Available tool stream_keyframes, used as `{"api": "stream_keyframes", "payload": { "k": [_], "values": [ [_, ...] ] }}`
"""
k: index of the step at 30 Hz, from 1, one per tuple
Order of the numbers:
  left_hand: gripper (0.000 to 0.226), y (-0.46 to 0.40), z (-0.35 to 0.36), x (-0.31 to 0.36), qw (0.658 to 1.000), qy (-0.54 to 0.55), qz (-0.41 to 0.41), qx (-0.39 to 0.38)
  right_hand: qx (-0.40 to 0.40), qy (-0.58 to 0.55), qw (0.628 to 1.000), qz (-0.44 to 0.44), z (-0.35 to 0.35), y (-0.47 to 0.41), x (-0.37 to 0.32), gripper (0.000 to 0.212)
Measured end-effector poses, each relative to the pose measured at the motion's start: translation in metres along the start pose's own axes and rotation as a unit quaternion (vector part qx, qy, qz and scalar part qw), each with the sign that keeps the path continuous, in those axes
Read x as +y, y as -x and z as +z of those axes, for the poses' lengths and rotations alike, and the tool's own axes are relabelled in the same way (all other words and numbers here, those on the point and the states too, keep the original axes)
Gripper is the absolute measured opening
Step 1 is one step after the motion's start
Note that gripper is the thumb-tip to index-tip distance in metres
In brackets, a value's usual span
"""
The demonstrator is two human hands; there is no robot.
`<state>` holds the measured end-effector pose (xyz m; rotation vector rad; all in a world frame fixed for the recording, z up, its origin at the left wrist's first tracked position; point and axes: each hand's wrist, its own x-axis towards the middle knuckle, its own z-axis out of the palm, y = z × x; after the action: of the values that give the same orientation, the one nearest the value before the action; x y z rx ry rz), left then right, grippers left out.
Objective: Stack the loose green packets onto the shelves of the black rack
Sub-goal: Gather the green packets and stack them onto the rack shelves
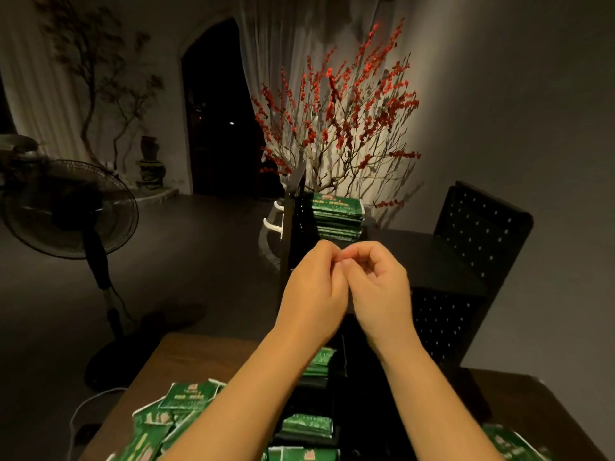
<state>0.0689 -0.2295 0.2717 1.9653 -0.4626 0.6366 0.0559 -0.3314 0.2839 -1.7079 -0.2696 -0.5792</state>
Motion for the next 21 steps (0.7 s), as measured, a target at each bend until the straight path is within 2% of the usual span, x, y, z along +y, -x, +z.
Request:
{"api": "stream_keyframes", "payload": {
  "k": [3, 6, 12, 17, 20, 21],
  "values": [
    [0.010, 0.034, -0.012, -0.019, 1.000, 0.021, -0.021, 0.010, -0.021, -0.035, 0.999, 0.018, 0.013, 0.030, 0.013, 0.017],
    [0.011, 0.064, -0.021, -0.047, 0.996, 0.028, -0.084, 0.014, -0.057, -0.036, 0.996, 0.055, 0.030, 0.056, 0.035, 0.018],
    [0.016, 0.124, -0.035, -0.114, 0.981, -0.016, -0.191, -0.043, -0.136, 0.044, 0.977, 0.158, 0.057, 0.104, 0.104, 0.027],
    [0.012, 0.189, -0.051, -0.170, 0.944, -0.055, -0.302, -0.118, -0.274, 0.194, 0.912, 0.235, 0.067, 0.144, 0.160, 0.020],
    [0.009, 0.221, -0.052, -0.191, 0.919, -0.093, -0.337, -0.183, -0.341, 0.259, 0.865, 0.262, 0.072, 0.165, 0.185, 0.022],
    [0.015, 0.229, -0.050, -0.197, 0.910, -0.115, -0.339, -0.208, -0.360, 0.281, 0.848, 0.269, 0.075, 0.171, 0.191, 0.026]
  ]
}}
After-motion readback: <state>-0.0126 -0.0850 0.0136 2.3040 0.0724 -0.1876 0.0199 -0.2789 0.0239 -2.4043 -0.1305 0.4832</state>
